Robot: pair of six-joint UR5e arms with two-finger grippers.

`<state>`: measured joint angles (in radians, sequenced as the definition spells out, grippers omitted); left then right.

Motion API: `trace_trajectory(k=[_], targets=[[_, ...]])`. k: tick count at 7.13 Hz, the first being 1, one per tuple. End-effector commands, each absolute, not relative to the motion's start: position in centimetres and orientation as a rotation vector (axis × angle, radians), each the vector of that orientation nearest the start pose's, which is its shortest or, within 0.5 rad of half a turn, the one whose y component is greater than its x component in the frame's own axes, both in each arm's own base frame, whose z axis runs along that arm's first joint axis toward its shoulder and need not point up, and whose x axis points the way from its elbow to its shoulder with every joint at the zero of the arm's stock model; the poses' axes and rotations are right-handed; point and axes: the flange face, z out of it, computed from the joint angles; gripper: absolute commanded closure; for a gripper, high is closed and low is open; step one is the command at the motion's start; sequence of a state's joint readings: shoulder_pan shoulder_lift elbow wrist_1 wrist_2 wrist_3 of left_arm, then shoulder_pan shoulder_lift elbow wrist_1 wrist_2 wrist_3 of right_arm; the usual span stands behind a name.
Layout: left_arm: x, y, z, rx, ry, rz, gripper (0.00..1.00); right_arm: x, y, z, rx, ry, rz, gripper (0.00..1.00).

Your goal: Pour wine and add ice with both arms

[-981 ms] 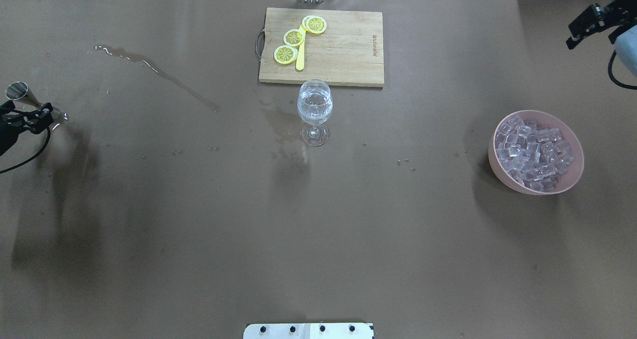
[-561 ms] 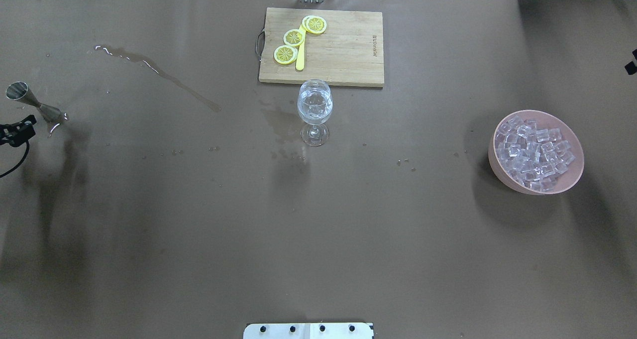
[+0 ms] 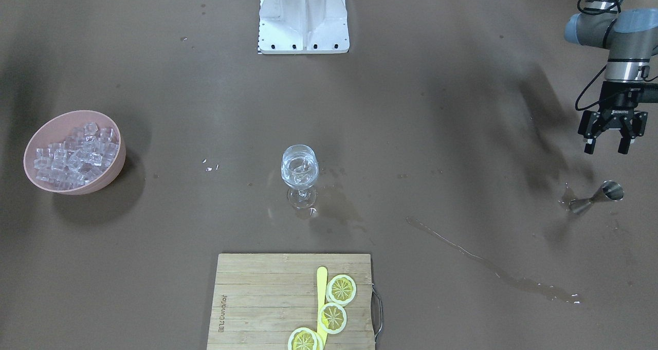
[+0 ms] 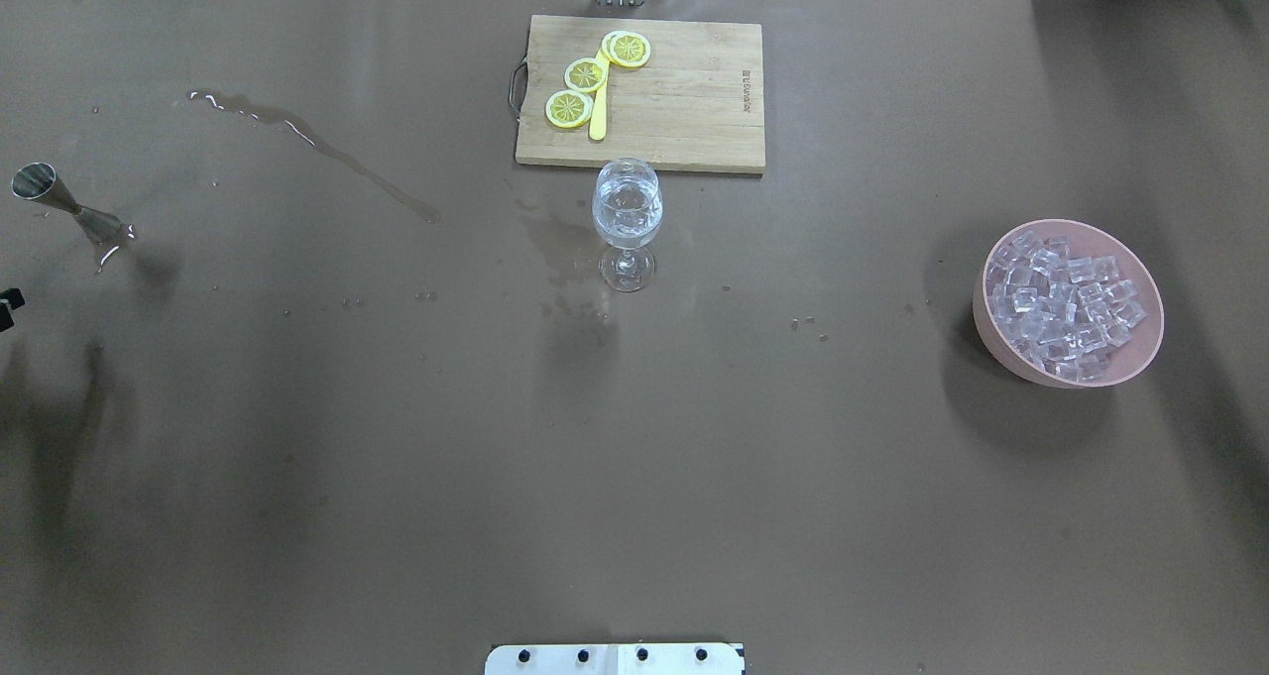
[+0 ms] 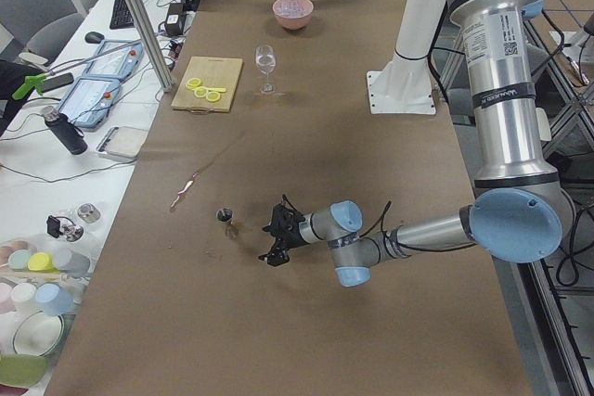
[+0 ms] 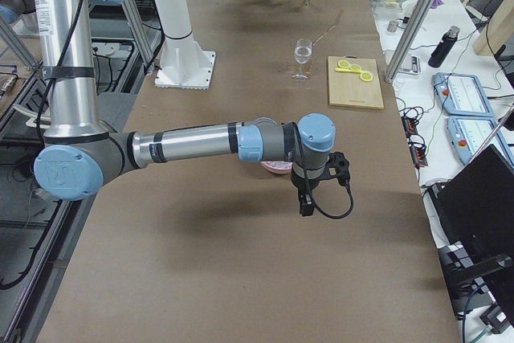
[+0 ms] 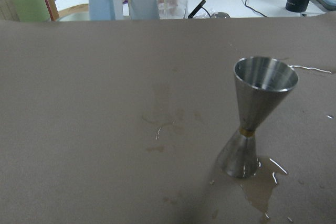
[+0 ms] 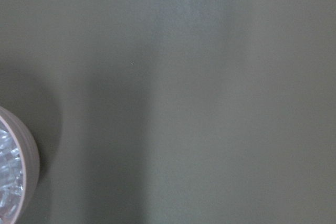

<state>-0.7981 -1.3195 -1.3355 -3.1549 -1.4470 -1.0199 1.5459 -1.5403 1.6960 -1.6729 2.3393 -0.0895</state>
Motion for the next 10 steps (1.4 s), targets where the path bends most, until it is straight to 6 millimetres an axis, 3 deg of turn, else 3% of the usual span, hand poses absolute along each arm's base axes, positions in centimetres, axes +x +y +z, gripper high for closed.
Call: trace_trajectory(k=[1, 2, 3, 4, 6, 7, 10], targets=[[15.0, -36.1, 71.3, 0.594, 0.897, -0.203, 0.05, 5.9, -48.4, 62.2, 0.035, -0.75, -0.112, 0.01], [11.8, -38.5, 70.3, 0.494, 0.917, -0.25, 0.05, 6.0, -48.4, 63.7, 0.04, -0.728, -0.116, 0.01], [8.7, -40.5, 67.8, 0.451, 0.927, -0.259, 0.05, 6.1, -47.5, 67.1, 0.063, -0.726, -0.119, 0.01], [7.3, -42.8, 64.8, 0.423, 0.894, -0.217, 0.03, 6.1, -47.7, 68.5, 0.1, -0.724, -0.126, 0.01], [6.2, -48.8, 58.3, 0.368, 0.826, -0.176, 0.03, 6.1, -48.0, 68.0, 0.098, -0.723, -0.099, 0.01], [5.6, -51.6, 56.1, 0.33, 0.818, -0.16, 0.03, 6.1, -48.1, 67.7, 0.102, -0.72, -0.098, 0.01], [6.3, -56.0, 52.5, 0.22, 0.812, -0.129, 0.03, 6.1, -47.9, 67.6, 0.103, -0.722, -0.096, 0.01]])
